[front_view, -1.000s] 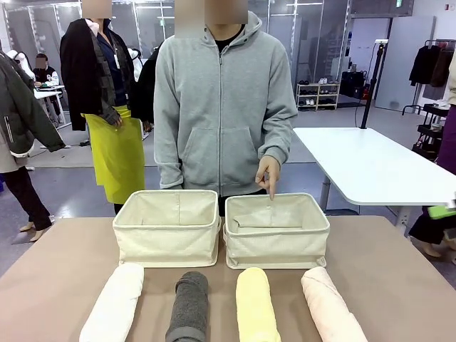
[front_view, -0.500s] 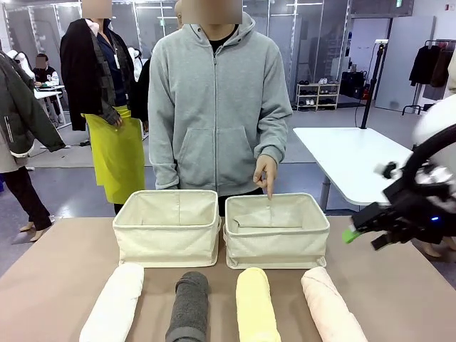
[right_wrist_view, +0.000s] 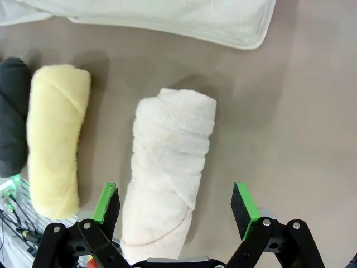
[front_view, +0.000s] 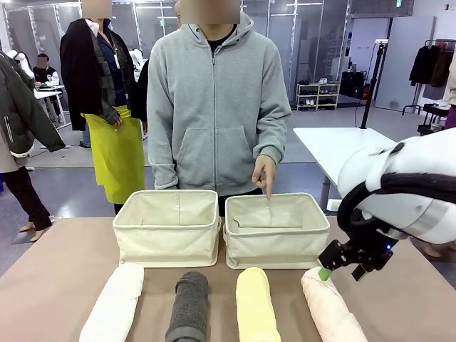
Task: Divide the towels into two baskets.
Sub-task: Pick up one hotel-folded towel and place it in the Fabric basket indicated by the person.
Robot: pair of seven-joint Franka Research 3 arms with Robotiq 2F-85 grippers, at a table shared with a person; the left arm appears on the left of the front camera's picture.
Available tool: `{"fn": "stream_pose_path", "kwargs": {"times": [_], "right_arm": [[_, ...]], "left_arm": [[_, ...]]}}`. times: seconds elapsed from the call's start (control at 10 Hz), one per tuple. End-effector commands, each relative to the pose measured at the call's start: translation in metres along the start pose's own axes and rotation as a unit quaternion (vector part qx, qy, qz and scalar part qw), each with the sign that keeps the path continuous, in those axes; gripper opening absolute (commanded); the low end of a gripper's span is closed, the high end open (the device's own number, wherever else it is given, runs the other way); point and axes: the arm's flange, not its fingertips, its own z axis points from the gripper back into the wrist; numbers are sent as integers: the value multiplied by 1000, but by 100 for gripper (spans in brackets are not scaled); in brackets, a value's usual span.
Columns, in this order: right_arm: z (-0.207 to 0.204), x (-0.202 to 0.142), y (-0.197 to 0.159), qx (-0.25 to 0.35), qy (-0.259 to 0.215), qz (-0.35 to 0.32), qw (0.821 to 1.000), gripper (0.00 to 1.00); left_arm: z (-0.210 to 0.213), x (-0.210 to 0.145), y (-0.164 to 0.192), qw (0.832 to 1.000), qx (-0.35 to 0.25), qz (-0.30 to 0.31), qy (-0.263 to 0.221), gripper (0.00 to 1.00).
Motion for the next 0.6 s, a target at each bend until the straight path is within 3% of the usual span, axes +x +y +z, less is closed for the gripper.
{"fn": "stream_pose_path", "kwargs": {"times": [0.0,0.3,0.4,0.5], "right_arm": [[-21,-56,-12,-13,0,-21,1000,100],[-35,-57,-7,-20,45,6,999,100],[-17,-4,-9,-18,21,-9,1000,100],[-17,-4,-9,-18,21,-9,1000,100]], "left_arm": [[3,0,-1,1000,-6,-1,-3,100],[3,0,-1,1000,-6,-1,-3,100],[3,0,-1,1000,-6,-1,-3,100],[3,0,-1,1000,-6,-1,-3,100]]}}
